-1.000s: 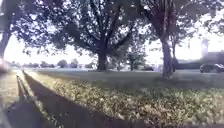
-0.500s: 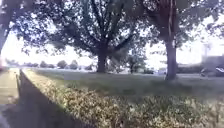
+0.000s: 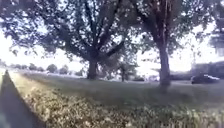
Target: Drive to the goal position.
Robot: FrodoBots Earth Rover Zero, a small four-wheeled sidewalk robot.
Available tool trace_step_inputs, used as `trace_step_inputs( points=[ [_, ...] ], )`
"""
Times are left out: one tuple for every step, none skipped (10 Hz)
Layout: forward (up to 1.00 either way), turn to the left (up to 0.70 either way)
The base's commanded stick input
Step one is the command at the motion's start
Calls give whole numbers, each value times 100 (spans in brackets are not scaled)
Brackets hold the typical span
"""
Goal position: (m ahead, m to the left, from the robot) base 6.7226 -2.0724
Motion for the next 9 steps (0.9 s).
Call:
trace_step_inputs(
  points=[
    [70, -35],
    [70, -35],
    [70, -35],
    [70, -35],
    [70, -35],
    [70, -35],
    [70, -35],
    [70, -35],
    [70, -35]
  ],
)
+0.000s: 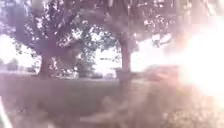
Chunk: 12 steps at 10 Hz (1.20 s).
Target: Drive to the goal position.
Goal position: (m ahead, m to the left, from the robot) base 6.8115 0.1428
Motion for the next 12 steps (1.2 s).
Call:
trace_step_inputs(
  points=[
    [70, -35],
    [70, -35],
    [70, -35],
    [70, -35],
    [70, -35],
    [70, -35],
    [70, -35],
    [70, -35],
    [70, -35],
    [70, -35],
    [70, -35],
    [70, -35]
  ],
)
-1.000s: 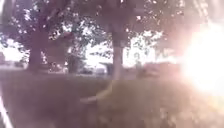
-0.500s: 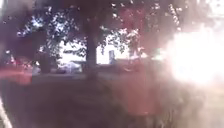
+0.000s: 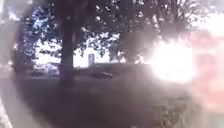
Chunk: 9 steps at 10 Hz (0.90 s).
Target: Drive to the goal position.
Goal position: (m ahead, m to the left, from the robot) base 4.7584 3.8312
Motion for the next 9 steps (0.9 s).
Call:
trace_step_inputs(
  points=[
    [70, -35],
    [70, -35],
    [70, -24],
    [70, -9],
    [70, 0],
    [70, 0],
    [70, 0],
    [70, 0],
    [70, 0]
  ],
)
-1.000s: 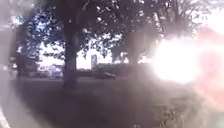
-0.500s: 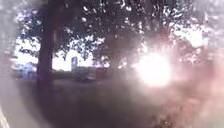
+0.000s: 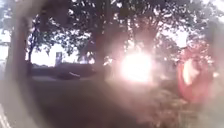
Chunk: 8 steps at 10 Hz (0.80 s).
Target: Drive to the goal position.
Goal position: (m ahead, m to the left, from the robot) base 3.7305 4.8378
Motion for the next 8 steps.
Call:
trace_step_inputs(
  points=[
    [70, 0],
    [70, 0],
    [70, 0],
    [70, 0],
    [70, 3],
    [70, 12],
    [70, 20],
    [70, 28]
  ],
)
